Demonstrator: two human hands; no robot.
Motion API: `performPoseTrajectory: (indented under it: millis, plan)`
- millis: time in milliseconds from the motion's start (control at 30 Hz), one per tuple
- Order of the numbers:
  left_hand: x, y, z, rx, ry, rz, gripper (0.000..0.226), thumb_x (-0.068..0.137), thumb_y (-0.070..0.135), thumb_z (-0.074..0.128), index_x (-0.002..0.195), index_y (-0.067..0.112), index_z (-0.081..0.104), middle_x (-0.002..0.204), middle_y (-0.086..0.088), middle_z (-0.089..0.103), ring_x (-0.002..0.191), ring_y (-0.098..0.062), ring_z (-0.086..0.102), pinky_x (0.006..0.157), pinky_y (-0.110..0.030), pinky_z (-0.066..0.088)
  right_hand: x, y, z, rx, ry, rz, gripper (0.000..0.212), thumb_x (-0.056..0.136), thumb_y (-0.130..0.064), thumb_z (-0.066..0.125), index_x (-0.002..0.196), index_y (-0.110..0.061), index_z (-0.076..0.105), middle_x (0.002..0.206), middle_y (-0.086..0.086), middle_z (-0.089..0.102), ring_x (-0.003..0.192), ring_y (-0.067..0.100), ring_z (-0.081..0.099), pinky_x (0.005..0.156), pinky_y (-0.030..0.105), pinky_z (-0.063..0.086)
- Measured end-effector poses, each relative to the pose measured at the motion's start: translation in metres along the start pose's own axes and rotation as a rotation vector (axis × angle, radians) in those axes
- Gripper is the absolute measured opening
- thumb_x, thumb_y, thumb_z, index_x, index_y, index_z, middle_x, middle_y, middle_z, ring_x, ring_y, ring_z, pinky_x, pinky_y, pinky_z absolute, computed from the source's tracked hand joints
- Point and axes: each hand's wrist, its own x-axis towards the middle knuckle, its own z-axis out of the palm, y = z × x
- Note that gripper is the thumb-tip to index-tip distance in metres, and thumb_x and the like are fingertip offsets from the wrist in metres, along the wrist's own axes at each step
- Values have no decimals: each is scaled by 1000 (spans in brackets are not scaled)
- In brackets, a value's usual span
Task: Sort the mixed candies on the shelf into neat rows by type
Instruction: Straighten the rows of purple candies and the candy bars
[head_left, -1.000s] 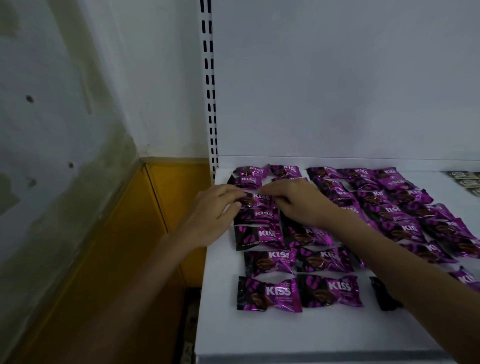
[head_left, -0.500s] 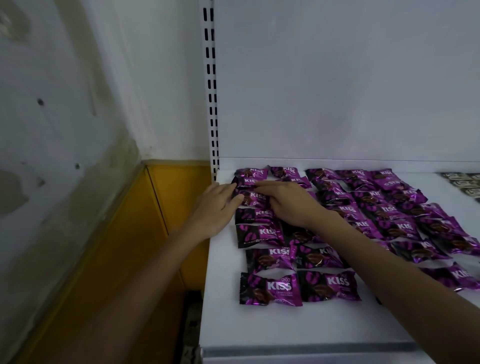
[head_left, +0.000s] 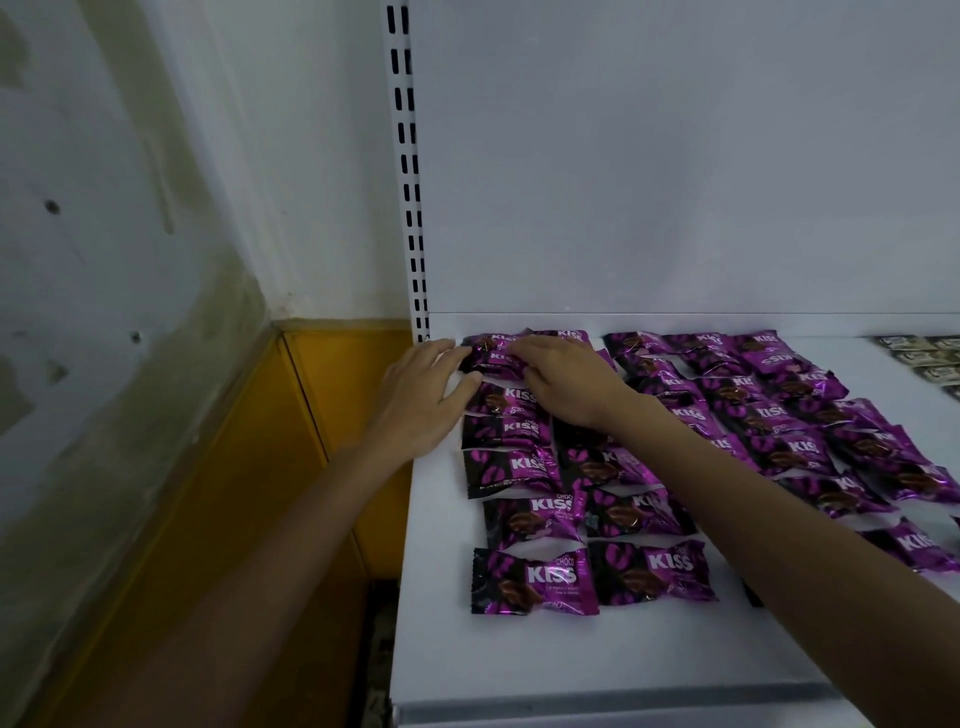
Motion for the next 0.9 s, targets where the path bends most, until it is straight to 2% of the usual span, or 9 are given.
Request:
performPoseTrajectory:
  millis: [100, 200, 333, 467, 567, 633, 700, 767, 900]
  plan:
    - [9, -4, 0, 106, -124, 82, 56, 96, 48, 20, 145, 22, 22, 155, 2, 16, 143, -16, 8, 116, -36, 6, 1, -2, 3, -45, -22, 5, 40, 95, -15, 35, 133, -9, 44, 140, 8, 46, 129, 24, 40, 109, 42, 28]
    - [15, -6, 0, 123, -211, 84, 52, 99, 42, 20, 147, 23, 15, 156, 6, 7, 144, -11, 0, 115, -36, -2, 3, -3, 3, -28, 31, -8, 36, 96, -17, 36, 128, -10, 50, 135, 7, 50, 125, 24, 44, 106, 41, 29]
    - [17, -5, 3, 180, -253, 78, 55, 98, 45, 21, 147, 21, 18, 156, 5, 14, 143, -12, 6, 115, -38, 1, 12, -4, 1, 62, 156, -8, 32, 94, -24, 45, 121, -11, 58, 127, 6, 58, 118, 23, 51, 102, 38, 30]
    - [20, -6, 4, 229, -171, 122, 65, 91, 54, 15, 142, 17, 33, 147, 0, 36, 136, -17, 25, 112, -37, 17, 23, -6, 4, 92, 156, -1, 24, 87, -24, 57, 102, -9, 68, 104, 8, 68, 100, 26, 59, 89, 35, 41]
    - [23, -8, 4, 193, -109, 91, 50, 98, 43, 26, 135, 16, 45, 138, -1, 46, 129, -18, 33, 107, -36, 23, 25, -3, 4, 180, 166, 28, 21, 83, -22, 63, 99, -10, 69, 102, 9, 68, 97, 27, 59, 85, 38, 45]
    - [24, -13, 6, 158, -82, 76, 44, 99, 38, 29, 131, 18, 50, 137, -1, 46, 130, -18, 32, 108, -38, 24, 25, -2, 4, 224, 172, 28, 21, 82, -23, 65, 98, -11, 70, 102, 9, 68, 97, 27, 59, 85, 38, 46]
    - [23, -16, 7, 130, -79, 92, 47, 97, 42, 26, 130, 21, 52, 140, 0, 42, 133, -18, 30, 110, -40, 23, 25, -1, 4, 250, 182, 29, 20, 82, -23, 66, 98, -12, 70, 102, 8, 69, 97, 26, 60, 86, 37, 46]
    - [23, -16, 6, 104, -104, 96, 50, 96, 43, 24, 132, 20, 49, 141, 1, 41, 132, -17, 33, 109, -38, 23, 27, 0, 4, 256, 180, 41, 20, 82, -24, 65, 99, -13, 70, 103, 7, 70, 98, 26, 60, 87, 39, 46]
    - [21, -15, 4, 45, -132, 109, 44, 99, 33, 33, 136, 12, 42, 145, -2, 39, 134, -17, 32, 109, -33, 21, 27, 1, 6, 206, 182, 11, 21, 82, -25, 65, 100, -14, 70, 104, 6, 69, 100, 26, 58, 86, 41, 47]
